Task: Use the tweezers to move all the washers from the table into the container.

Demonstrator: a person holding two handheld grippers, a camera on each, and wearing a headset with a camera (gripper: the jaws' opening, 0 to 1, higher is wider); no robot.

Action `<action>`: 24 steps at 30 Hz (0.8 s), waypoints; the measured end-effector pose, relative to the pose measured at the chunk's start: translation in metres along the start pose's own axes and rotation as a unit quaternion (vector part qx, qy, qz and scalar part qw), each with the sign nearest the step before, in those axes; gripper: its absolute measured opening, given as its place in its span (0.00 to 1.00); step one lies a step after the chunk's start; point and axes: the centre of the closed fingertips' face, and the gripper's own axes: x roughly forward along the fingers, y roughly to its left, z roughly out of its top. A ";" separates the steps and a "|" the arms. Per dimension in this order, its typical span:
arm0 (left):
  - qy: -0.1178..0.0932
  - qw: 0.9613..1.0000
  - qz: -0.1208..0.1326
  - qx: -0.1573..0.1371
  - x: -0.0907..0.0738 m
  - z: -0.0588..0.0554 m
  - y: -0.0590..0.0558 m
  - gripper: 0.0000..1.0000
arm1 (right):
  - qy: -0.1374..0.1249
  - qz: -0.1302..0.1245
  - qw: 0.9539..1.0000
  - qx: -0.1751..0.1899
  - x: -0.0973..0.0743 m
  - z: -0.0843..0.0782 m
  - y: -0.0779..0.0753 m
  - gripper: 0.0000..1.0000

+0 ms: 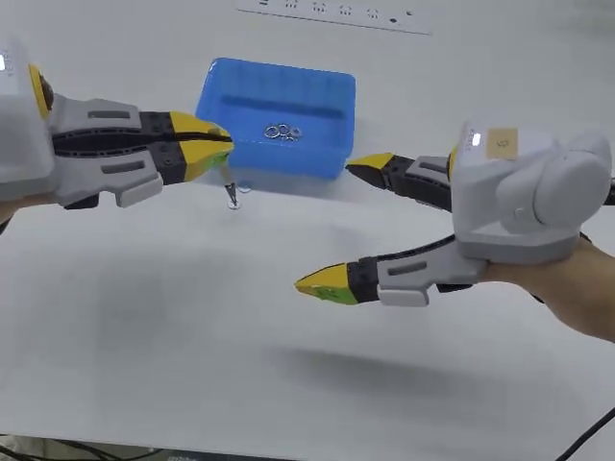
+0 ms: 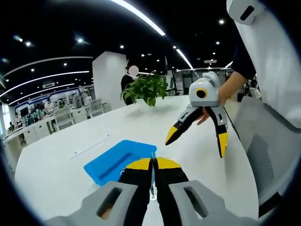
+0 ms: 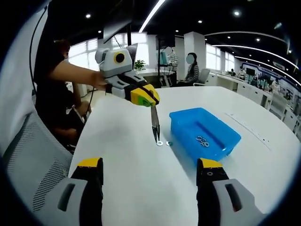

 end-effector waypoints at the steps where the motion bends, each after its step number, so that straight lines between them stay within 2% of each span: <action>1: 0.000 1.000 -0.001 0.000 0.000 -0.001 0.000 0.05 | -0.002 -0.002 1.000 0.001 0.000 0.001 0.000 0.82; 8: 0.009 1.000 -0.003 0.000 0.003 -0.008 -0.001 0.05 | -0.001 0.003 1.000 0.006 0.000 -0.001 0.002 0.82; 18: 0.008 1.000 -0.005 0.002 0.003 -0.009 -0.001 0.05 | -0.005 0.006 1.000 0.015 0.003 0.000 0.003 0.81; 24: 0.017 0.999 -0.030 -0.004 0.006 -0.009 -0.011 0.05 | -0.006 0.013 1.000 0.018 0.006 0.000 0.007 0.81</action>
